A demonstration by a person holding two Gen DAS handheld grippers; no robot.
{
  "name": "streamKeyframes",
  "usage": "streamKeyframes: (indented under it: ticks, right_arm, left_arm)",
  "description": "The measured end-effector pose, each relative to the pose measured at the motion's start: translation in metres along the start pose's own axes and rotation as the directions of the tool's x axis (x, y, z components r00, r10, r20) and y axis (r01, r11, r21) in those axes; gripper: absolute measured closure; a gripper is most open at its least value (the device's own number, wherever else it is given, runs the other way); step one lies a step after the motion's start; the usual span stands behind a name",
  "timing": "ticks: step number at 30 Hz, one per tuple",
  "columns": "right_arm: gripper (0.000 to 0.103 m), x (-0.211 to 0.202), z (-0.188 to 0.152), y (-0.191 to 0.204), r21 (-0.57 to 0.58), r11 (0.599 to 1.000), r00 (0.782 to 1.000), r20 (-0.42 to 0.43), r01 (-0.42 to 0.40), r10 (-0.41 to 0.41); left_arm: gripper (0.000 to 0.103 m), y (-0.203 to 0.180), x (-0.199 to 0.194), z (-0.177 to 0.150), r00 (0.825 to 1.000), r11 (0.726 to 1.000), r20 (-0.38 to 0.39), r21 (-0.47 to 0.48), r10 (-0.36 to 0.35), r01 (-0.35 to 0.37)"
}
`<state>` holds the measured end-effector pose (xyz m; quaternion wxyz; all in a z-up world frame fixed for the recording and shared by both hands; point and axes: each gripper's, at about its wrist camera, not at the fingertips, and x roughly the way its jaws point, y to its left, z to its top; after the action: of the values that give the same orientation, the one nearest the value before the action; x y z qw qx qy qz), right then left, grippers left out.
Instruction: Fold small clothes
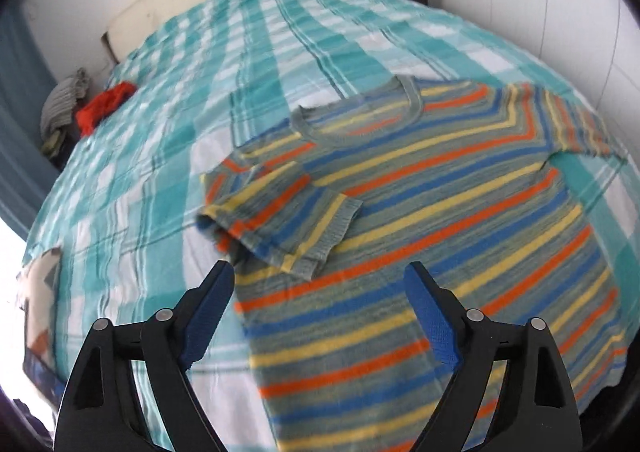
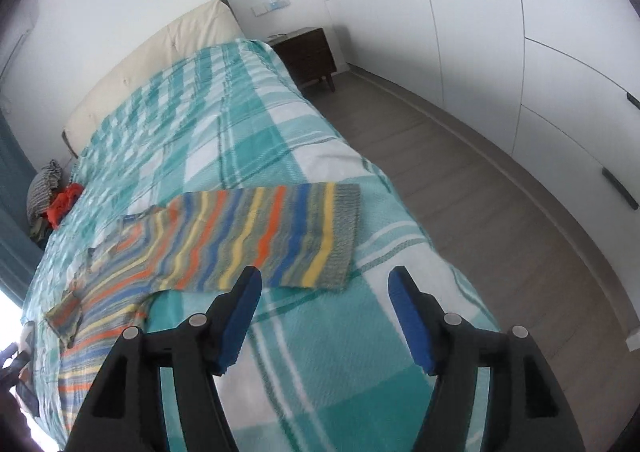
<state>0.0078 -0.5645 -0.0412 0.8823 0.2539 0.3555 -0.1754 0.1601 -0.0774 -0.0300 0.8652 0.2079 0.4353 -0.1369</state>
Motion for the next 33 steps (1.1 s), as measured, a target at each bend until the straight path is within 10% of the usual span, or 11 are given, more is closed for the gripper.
streamKeyframes:
  ticks: [5, 7, 13, 16, 19, 28, 33]
  right_arm:
    - [0.035, -0.023, -0.039, 0.038, -0.056, 0.991, 0.992, -0.005, -0.125, 0.124]
    - [0.035, -0.025, -0.055, 0.052, -0.080, 0.985, 0.989, -0.009, -0.151, 0.150]
    - [0.035, -0.015, -0.077, 0.083, -0.187, 0.967, 0.984, -0.065, -0.174, 0.165]
    - [0.035, -0.006, -0.081, 0.090, -0.217, 0.961, 0.985, -0.086, -0.168, 0.153]
    - [0.035, 0.003, -0.086, 0.093, -0.217, 0.960, 0.981, -0.119, -0.174, 0.151]
    - [0.035, 0.020, -0.095, 0.094, -0.230, 0.962, 0.977, -0.186, -0.145, 0.103]
    - [0.035, 0.022, -0.097, 0.093, -0.230, 0.963, 0.976, -0.196, -0.141, 0.096]
  left_arm:
    - [0.045, 0.016, 0.094, 0.007, 0.983, 0.997, -0.171, -0.029, -0.069, 0.065]
    - [0.098, 0.041, 0.092, 0.010, 0.982, 0.987, -0.166, -0.141, -0.094, 0.071]
    - [0.099, 0.180, 0.036, 0.000, 1.000, 0.864, -0.024, -0.504, 0.007, -0.018]
    - [0.099, 0.264, 0.033, -0.032, 0.987, 0.726, -0.105, -0.668, 0.123, -0.162]
    - [0.099, 0.302, 0.055, -0.070, 0.966, 0.646, -0.228, -0.720, 0.123, -0.253]
    - [0.100, 0.303, 0.048, -0.119, 0.973, 0.553, -0.229, -0.807, 0.031, -0.207]
    - [0.100, 0.313, 0.038, -0.124, 0.972, 0.584, -0.234, -0.791, -0.013, -0.183]
